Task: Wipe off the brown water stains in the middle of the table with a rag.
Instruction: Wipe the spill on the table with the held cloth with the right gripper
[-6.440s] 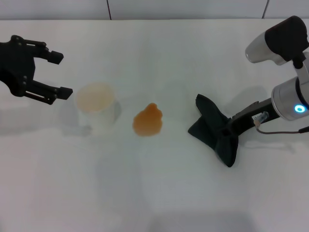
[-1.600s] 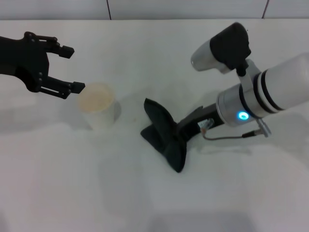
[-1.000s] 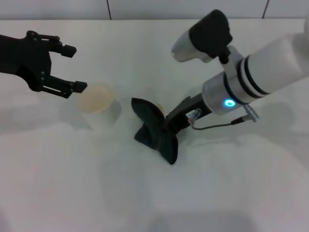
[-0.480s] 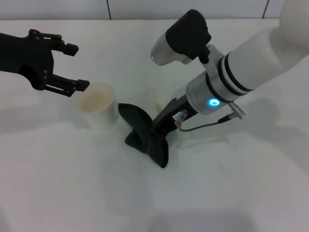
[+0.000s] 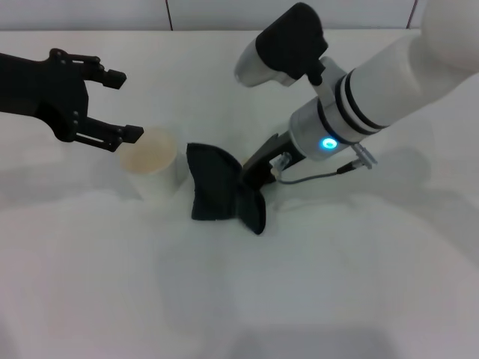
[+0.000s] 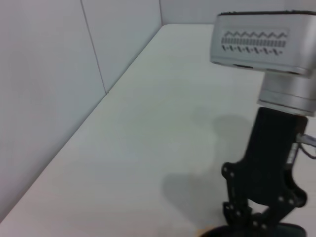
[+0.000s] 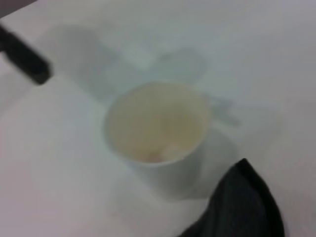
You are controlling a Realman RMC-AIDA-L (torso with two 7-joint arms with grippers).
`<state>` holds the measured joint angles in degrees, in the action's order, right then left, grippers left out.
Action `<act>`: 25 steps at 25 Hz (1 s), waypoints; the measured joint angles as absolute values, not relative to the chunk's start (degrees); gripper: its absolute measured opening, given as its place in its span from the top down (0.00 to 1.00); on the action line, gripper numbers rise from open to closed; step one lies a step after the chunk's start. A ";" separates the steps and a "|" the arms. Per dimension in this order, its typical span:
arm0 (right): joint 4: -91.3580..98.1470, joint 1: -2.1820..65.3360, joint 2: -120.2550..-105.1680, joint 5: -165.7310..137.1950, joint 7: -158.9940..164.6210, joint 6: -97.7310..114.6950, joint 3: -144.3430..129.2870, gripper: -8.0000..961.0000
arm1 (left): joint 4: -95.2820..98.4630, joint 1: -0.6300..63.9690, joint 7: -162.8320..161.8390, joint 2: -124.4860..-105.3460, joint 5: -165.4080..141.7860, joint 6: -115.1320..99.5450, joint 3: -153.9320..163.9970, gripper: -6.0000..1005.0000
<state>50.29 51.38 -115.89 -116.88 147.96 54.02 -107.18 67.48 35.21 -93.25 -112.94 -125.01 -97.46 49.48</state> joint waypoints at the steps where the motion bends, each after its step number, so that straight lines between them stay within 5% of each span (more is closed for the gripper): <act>1: 50.00 51.38 -115.85 -117.08 147.95 53.48 -106.92 0.91 | 67.48 35.19 -93.25 -112.99 -125.01 -97.36 49.48 0.12; 15: 46.44 49.94 -115.50 -124.58 147.91 51.68 -96.52 0.91 | 67.24 34.99 -93.25 -113.46 -125.09 -96.31 49.48 0.12; 25: 51.66 43.06 -115.76 -125.64 147.92 54.32 -95.38 0.91 | 67.24 34.74 -93.12 -113.55 -125.15 -96.33 49.48 0.12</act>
<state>51.66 43.06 -115.76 -125.64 147.92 54.32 -95.38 67.24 34.74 -93.12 -113.55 -125.15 -96.33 49.48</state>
